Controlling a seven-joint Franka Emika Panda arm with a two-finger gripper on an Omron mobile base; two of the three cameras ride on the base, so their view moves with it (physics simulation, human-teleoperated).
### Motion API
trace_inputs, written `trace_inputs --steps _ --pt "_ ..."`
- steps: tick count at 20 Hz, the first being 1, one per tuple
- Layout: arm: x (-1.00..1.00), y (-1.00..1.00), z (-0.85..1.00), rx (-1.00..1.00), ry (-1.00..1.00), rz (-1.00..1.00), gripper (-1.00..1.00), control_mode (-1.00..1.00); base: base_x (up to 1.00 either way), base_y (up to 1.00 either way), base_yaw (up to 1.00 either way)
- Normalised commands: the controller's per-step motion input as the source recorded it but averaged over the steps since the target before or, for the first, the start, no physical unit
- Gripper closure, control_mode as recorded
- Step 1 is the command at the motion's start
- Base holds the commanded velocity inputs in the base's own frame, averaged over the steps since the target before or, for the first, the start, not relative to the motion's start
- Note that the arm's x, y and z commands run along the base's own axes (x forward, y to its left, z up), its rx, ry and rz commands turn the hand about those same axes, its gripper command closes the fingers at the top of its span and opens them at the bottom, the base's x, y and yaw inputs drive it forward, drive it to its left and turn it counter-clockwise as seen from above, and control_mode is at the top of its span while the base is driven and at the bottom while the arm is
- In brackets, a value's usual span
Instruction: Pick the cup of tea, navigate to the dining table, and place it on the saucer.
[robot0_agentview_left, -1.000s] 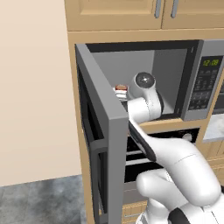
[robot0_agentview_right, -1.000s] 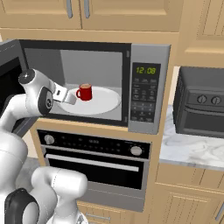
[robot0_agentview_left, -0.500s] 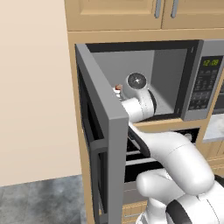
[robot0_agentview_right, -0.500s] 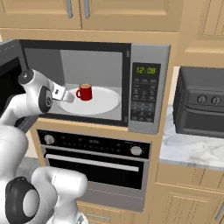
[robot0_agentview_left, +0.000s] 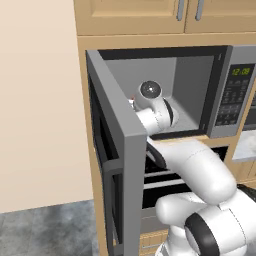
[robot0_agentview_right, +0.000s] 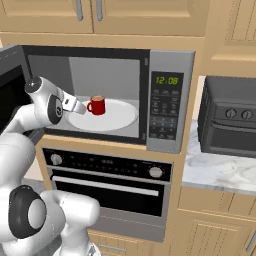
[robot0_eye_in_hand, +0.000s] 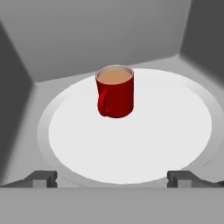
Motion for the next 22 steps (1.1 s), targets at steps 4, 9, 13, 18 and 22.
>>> trace_inputs --steps 4,9,13,18,22 --pt "0.29 0.03 -0.03 0.00 0.00 -0.01 -1.00 -1.00 0.00 0.00 0.00" --pt "0.21 0.04 0.00 0.00 0.00 -0.01 -1.00 -1.00 0.00 0.00 0.00" --pt "0.24 0.03 0.00 -0.01 0.00 -0.03 -1.00 -1.00 0.00 0.00 0.00" --pt "0.29 0.00 0.00 0.00 0.00 0.00 -1.00 -1.00 0.00 0.00 0.00" --pt "0.26 0.00 -0.03 0.00 0.00 0.00 -1.00 -1.00 0.00 0.00 0.00"
